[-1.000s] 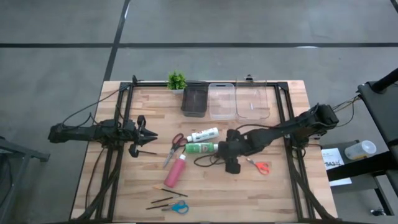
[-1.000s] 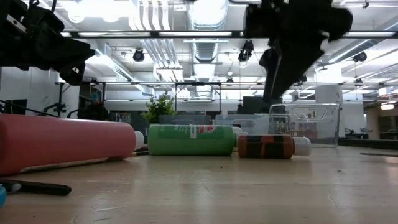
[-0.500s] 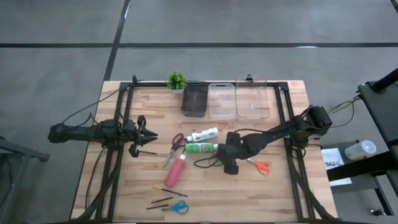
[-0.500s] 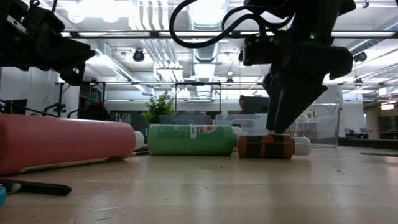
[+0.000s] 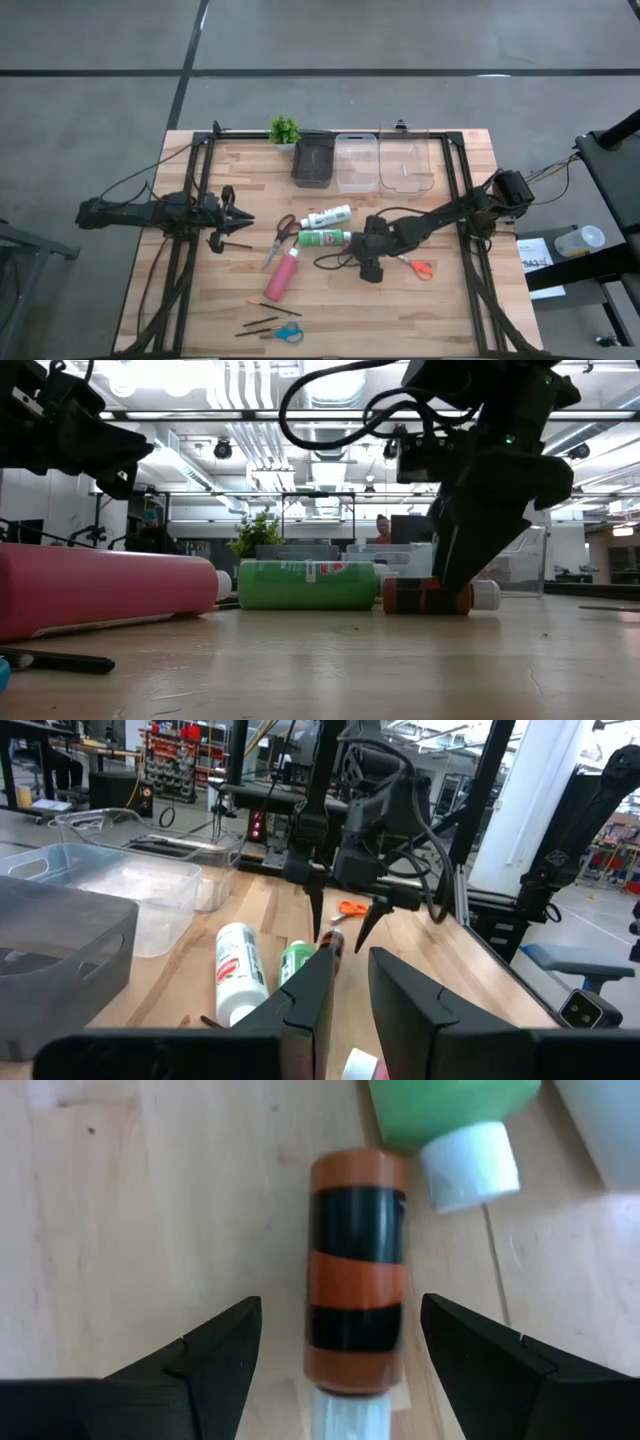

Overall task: Pick & Place Paint Supplies
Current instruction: Put the orange paint bottle into the transparent bin, then put the green paint bottle into the transparent bin

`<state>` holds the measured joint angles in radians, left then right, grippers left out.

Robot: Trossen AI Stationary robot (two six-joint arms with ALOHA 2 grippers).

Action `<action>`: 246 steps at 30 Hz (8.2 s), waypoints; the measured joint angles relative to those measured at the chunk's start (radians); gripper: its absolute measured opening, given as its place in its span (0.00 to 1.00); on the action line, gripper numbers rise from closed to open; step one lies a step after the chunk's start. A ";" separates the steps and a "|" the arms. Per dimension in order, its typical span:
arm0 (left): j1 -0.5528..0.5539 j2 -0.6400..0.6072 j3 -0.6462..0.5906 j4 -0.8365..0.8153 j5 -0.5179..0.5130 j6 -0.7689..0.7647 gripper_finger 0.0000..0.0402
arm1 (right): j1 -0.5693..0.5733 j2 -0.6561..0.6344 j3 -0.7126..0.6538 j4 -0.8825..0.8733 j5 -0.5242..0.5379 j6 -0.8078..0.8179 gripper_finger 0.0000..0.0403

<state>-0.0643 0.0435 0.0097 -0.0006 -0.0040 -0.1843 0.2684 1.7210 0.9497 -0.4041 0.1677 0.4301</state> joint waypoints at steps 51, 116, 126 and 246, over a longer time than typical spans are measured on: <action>0.000 0.007 0.000 0.000 0.000 0.000 0.19 | 0.001 0.075 -0.017 0.029 0.012 -0.031 0.39; 0.000 0.007 0.000 0.000 0.000 0.000 0.19 | -0.287 -0.637 0.204 -0.458 0.367 0.127 0.34; 0.000 0.007 0.000 0.000 0.000 0.000 0.19 | -0.636 -0.606 0.314 -0.523 0.284 0.025 0.34; 0.000 0.007 0.000 0.000 0.000 0.000 0.19 | -0.483 -0.750 0.054 -0.010 -0.153 -0.217 0.76</action>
<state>-0.0640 0.0502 0.0099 -0.0010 -0.0042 -0.1844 -0.2149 0.9710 1.0039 -0.4137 0.0143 0.2130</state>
